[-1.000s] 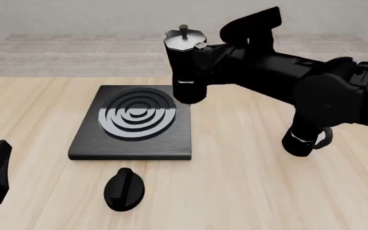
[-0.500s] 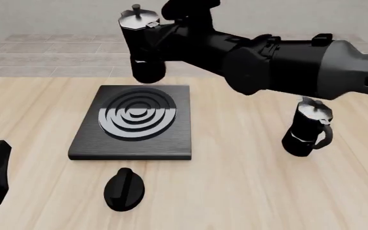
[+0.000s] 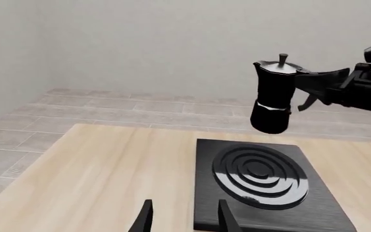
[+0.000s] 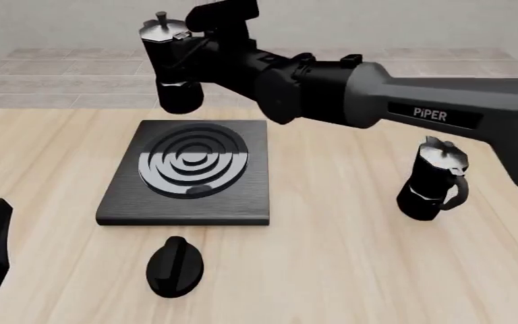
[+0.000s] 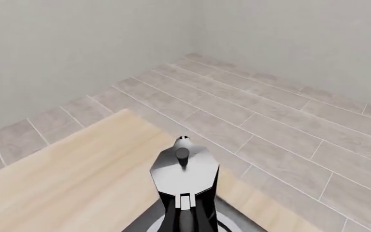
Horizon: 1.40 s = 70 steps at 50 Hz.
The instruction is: Put both moka pots on the stove.
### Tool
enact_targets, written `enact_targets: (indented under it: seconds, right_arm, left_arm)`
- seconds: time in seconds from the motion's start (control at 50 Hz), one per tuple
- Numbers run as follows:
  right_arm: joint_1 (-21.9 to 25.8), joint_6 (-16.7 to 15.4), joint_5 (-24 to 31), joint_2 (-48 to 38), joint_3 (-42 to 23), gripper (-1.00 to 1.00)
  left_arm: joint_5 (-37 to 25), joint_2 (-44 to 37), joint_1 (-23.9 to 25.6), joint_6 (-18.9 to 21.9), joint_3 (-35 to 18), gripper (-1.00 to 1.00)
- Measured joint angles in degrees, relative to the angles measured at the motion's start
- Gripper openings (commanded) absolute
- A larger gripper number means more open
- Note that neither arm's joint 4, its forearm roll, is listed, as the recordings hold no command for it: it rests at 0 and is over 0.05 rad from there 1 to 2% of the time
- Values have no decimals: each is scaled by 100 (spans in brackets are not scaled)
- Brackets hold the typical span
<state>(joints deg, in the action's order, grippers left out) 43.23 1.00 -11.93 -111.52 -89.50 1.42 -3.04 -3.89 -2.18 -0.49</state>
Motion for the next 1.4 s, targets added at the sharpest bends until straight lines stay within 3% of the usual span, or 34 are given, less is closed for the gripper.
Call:
enact_targets:
  seconds: [0.4,0.68,0.94,1.4]
  right_arm:
    - [-141,18,95,-1121,-1179,-100]
    - [-220,-42,182,-1531,-1594,-100]
    - [-254,-87,176,-1714,-1698,-100]
    - [-281,100,-42,-1853,-1478,-100]
  left_arm:
    - [34,-37,-41,17,8,100]
    - [101,-103,-45,18,23,100]
    - [96,-103,-49,35,20,100]
    - [84,-95,-38,62,25,100]
